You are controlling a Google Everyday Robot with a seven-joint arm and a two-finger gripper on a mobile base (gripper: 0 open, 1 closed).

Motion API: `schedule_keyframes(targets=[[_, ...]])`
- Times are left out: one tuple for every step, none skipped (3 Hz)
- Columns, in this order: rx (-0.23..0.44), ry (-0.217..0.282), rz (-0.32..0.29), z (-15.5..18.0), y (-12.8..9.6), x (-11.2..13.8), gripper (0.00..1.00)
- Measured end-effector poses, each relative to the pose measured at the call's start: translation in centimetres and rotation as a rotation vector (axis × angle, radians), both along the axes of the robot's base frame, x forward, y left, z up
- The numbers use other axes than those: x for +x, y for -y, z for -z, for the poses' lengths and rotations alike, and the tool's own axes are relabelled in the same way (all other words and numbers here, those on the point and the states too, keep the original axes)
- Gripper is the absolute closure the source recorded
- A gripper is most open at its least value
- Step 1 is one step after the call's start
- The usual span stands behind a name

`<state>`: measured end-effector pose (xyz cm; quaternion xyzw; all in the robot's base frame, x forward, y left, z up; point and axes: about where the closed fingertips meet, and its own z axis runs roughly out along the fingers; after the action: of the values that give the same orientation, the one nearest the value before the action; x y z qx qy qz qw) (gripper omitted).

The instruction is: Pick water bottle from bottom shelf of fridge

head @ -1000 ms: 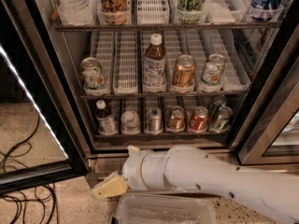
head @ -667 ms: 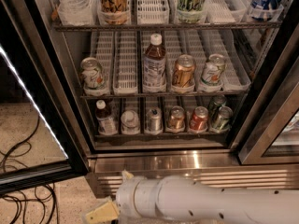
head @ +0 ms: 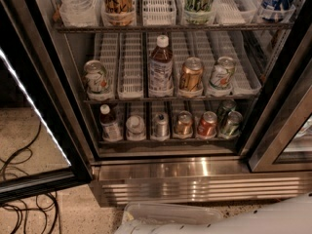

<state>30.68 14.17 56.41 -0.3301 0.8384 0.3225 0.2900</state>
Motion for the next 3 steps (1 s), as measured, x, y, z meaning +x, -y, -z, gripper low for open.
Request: schedule_keyframes(targets=[[0.0, 0.005, 0.006, 0.0, 0.1, 0.2, 0.0], [0.005, 0.009, 0.077, 0.8, 0.7, 1.0, 0.0], [0.013, 0.013, 0.242, 2.1, 3.7, 1.0, 0.0]])
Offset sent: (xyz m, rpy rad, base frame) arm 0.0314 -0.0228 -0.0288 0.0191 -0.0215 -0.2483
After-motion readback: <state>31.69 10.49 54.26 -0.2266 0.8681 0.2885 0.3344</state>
